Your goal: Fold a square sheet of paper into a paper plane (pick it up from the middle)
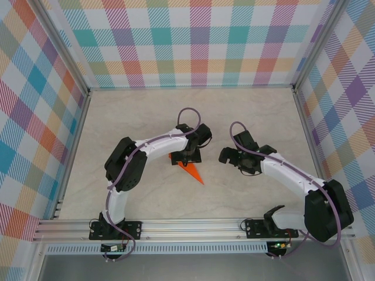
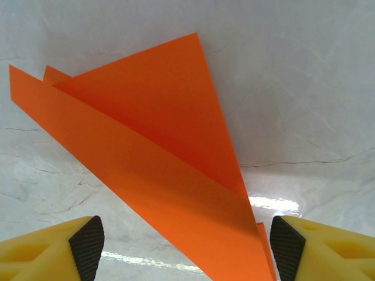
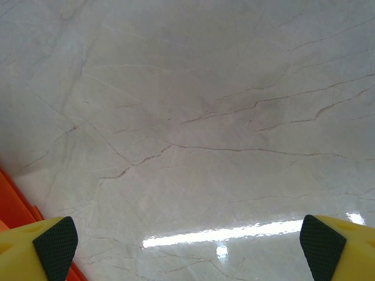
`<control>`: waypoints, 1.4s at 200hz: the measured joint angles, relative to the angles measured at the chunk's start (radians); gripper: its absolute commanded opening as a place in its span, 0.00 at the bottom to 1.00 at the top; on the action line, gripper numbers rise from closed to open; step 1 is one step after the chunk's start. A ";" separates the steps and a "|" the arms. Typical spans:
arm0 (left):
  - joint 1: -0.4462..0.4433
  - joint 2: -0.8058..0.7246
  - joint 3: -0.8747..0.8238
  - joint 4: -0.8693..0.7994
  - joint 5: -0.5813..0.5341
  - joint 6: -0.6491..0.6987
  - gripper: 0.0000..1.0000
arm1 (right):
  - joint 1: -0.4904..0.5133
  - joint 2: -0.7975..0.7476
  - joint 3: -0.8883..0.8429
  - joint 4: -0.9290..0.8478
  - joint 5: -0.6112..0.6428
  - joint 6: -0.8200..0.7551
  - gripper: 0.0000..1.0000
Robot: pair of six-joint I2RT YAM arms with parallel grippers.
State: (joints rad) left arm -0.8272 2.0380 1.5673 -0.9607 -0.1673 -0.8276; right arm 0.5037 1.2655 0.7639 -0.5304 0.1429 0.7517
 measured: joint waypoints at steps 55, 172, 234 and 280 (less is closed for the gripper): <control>0.000 0.001 0.000 -0.031 0.001 -0.043 0.63 | 0.000 0.000 0.000 -0.011 0.000 0.000 1.00; 0.000 -0.038 -0.072 0.021 -0.005 -0.143 0.05 | 0.000 0.003 0.012 -0.018 0.000 0.000 1.00; 0.002 -0.235 -0.045 0.051 0.000 -0.039 0.00 | -0.012 -0.009 0.061 -0.086 0.003 0.027 1.00; 0.035 -0.349 -0.089 0.283 0.164 0.074 0.00 | -0.027 -0.074 0.119 -0.124 -0.012 0.054 1.00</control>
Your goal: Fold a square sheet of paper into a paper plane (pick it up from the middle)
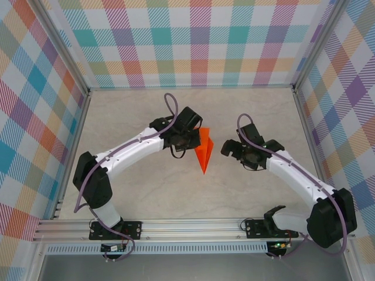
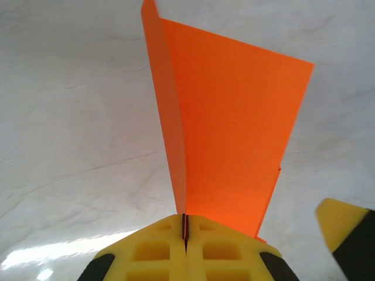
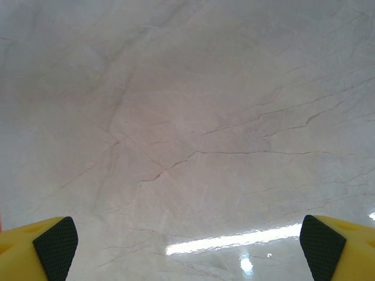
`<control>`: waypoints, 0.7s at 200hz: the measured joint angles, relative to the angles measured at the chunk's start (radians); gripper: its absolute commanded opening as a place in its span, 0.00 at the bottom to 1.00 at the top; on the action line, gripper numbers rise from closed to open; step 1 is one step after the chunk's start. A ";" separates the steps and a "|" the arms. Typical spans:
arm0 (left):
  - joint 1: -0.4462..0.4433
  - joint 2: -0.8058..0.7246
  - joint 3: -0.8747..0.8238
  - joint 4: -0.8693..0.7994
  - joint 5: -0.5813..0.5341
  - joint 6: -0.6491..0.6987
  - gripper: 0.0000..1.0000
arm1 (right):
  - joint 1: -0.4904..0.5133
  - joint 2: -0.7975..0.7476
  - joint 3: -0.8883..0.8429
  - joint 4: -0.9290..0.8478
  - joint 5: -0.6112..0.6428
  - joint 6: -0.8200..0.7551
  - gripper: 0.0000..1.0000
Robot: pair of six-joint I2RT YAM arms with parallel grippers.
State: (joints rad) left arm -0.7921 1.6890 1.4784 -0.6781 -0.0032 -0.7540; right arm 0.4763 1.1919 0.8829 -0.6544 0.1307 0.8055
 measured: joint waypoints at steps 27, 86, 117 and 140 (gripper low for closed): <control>0.031 -0.004 -0.138 0.188 0.116 0.018 0.00 | 0.000 -0.055 -0.003 0.020 -0.035 0.000 0.96; 0.076 0.011 -0.460 0.585 0.257 -0.043 0.00 | 0.000 -0.057 -0.071 0.204 -0.278 -0.048 0.75; 0.090 0.012 -0.574 0.762 0.277 -0.096 0.00 | 0.005 0.045 -0.072 0.283 -0.398 -0.066 0.64; 0.093 0.017 -0.644 0.853 0.281 -0.135 0.00 | 0.033 0.125 -0.072 0.304 -0.422 -0.089 0.58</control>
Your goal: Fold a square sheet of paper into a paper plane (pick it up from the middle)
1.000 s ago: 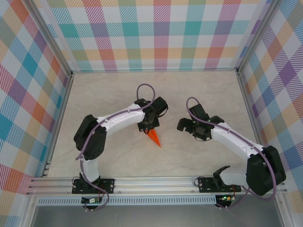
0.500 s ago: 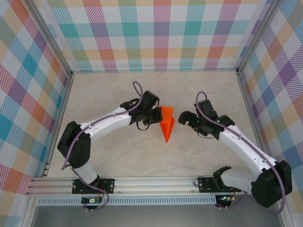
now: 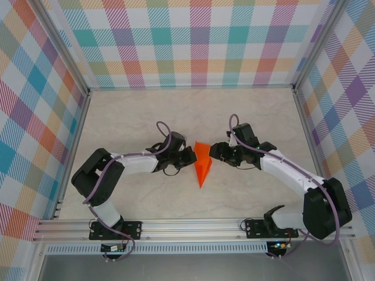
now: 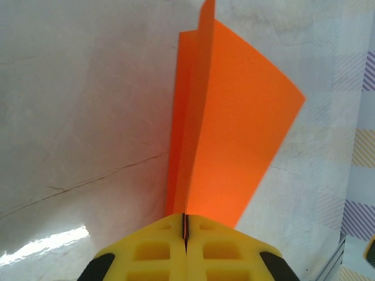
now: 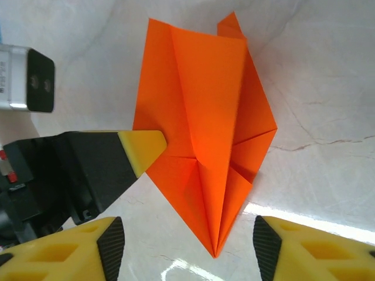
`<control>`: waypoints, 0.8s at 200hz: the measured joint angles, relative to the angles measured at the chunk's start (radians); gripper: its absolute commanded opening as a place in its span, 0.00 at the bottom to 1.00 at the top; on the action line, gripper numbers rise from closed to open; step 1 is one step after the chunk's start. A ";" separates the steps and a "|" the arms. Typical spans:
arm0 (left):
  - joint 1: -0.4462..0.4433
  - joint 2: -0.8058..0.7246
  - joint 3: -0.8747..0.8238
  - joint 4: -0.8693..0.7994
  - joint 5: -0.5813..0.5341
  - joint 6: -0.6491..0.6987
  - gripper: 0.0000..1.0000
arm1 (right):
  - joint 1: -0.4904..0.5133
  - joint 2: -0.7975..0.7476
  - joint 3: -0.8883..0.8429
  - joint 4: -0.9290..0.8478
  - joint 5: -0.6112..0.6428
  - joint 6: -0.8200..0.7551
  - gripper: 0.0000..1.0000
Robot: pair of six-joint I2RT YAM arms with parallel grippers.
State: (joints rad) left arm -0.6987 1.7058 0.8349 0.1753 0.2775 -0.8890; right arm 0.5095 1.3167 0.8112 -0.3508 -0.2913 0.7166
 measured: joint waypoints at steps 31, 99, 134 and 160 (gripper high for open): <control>0.003 0.001 -0.056 0.050 -0.010 -0.023 0.00 | 0.055 0.102 0.010 0.003 -0.002 -0.021 0.52; 0.017 0.000 -0.101 0.073 -0.035 -0.043 0.00 | 0.135 0.291 0.142 -0.018 0.042 -0.083 0.52; 0.021 0.000 -0.106 0.089 -0.035 -0.043 0.00 | 0.140 0.330 0.178 -0.039 0.043 -0.124 0.50; 0.021 0.000 -0.106 0.092 -0.035 -0.043 0.00 | 0.141 0.352 0.197 -0.048 0.049 -0.144 0.55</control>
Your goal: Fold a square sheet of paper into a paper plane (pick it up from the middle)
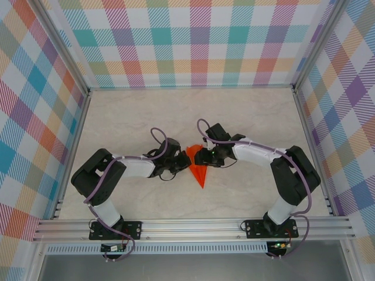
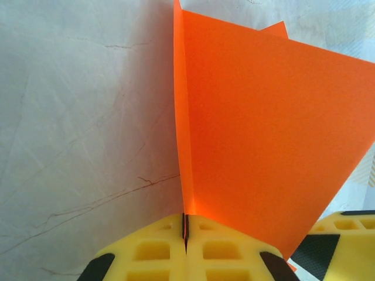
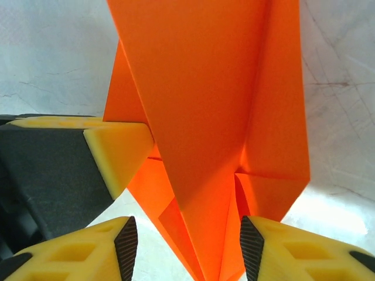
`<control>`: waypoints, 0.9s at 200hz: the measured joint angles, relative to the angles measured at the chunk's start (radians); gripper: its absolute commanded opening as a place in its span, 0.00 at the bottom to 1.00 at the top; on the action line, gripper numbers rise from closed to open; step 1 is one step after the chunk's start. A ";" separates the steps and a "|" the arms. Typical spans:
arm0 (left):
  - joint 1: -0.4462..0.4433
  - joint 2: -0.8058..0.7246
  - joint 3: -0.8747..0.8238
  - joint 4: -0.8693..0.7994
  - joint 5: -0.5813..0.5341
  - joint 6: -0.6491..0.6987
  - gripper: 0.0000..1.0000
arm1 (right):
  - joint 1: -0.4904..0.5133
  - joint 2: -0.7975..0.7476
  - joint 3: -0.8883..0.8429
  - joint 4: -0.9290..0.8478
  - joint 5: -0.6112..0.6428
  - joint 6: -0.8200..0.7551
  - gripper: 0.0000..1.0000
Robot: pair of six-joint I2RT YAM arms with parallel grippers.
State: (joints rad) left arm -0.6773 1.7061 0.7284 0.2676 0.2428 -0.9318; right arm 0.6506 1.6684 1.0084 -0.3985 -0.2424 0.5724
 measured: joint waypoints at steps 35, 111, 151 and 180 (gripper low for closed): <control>0.000 0.000 0.000 0.001 0.000 0.000 0.00 | 0.005 0.010 0.000 -0.021 0.019 -0.026 0.57; 0.000 0.000 0.000 0.002 0.003 0.000 0.00 | 0.013 0.025 -0.012 -0.015 -0.052 -0.031 0.56; 0.000 0.000 0.000 0.010 0.011 -0.009 0.01 | 0.040 0.025 -0.027 -0.013 -0.068 -0.014 0.55; 0.000 0.000 0.000 0.022 0.019 -0.016 0.06 | 0.055 0.038 -0.018 -0.017 -0.045 -0.010 0.53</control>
State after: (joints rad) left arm -0.6773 1.7061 0.7284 0.2897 0.2619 -0.9474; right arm 0.7055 1.7065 0.9905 -0.4152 -0.2878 0.5629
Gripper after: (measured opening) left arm 0.040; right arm 0.538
